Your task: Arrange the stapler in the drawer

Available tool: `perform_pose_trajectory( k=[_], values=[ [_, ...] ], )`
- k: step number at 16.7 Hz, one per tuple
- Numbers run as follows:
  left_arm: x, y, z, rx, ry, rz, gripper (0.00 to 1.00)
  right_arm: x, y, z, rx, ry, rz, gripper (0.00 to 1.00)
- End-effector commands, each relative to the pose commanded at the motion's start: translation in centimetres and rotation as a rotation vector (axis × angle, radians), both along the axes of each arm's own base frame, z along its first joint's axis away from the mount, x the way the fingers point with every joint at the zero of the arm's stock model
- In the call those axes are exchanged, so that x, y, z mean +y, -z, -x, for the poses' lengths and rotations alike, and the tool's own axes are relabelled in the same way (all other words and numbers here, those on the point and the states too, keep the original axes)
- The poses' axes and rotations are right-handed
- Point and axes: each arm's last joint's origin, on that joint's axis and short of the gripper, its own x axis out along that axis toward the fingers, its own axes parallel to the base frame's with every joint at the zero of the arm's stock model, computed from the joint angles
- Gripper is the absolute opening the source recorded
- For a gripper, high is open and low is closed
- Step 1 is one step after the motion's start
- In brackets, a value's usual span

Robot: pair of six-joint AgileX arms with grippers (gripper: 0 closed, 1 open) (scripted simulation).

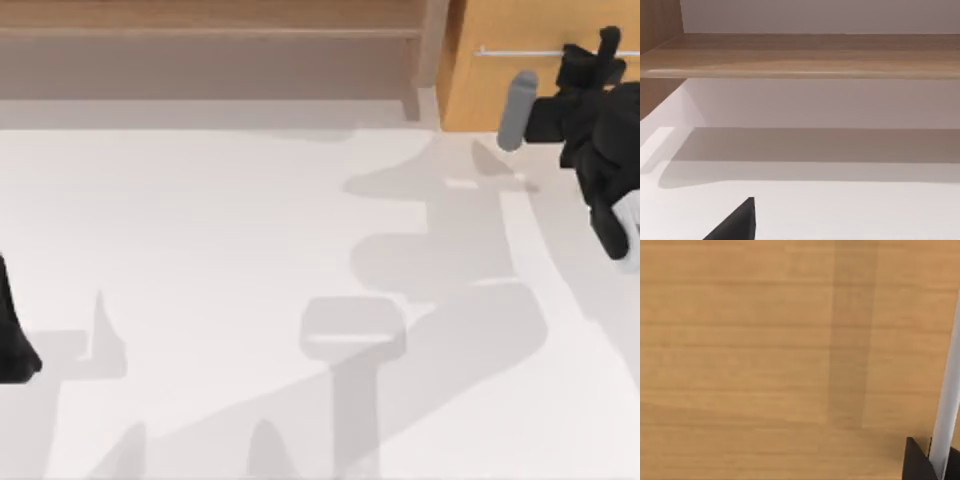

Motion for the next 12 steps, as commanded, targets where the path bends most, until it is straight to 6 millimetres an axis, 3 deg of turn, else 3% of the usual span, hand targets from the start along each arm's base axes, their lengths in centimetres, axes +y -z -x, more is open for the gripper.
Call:
perform_pose_trajectory(
  k=[9,12],
  values=[
    [0.0,0.0,0.0,0.0,0.0,0.0,1.0,0.0,0.0,0.0,0.0,0.0,0.0,0.98],
    [0.0,0.0,0.0,0.0,0.0,0.0,1.0,0.0,0.0,0.0,0.0,0.0,0.0,1.0]
  ],
)
